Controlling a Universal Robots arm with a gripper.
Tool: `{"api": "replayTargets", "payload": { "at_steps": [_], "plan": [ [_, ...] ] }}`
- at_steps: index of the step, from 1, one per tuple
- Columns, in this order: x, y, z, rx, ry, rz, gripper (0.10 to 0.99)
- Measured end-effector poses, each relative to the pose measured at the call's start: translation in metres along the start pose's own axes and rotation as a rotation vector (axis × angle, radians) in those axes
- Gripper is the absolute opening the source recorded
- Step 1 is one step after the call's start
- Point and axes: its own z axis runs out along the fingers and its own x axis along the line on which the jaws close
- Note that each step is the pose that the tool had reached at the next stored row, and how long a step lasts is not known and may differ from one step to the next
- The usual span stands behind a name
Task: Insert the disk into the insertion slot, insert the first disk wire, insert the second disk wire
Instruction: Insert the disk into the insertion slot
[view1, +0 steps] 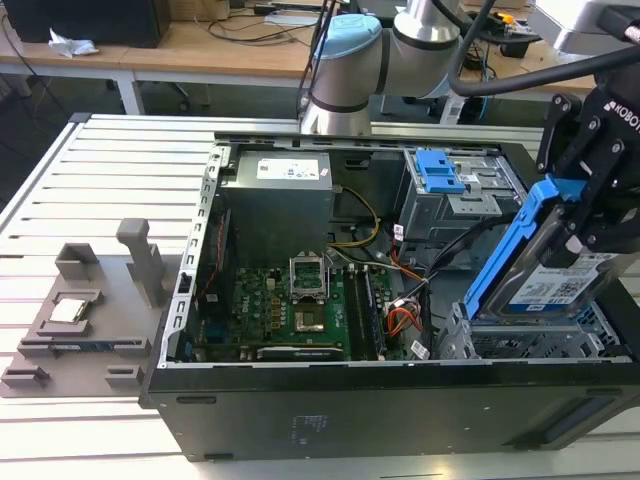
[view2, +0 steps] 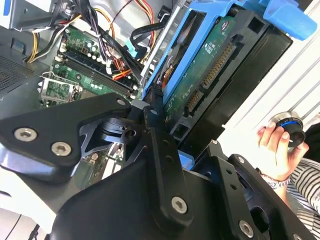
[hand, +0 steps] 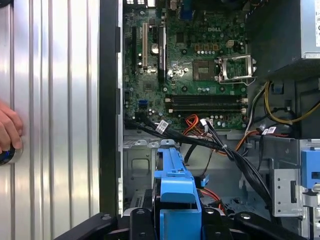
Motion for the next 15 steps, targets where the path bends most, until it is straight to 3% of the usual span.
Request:
{"api": "replayTargets", "payload": {
  "at_steps": [15],
  "plan": [
    [-0.0001, -0.0001, 0.0206, 0.0, 0.0, 0.0, 0.361]
  ]
}}
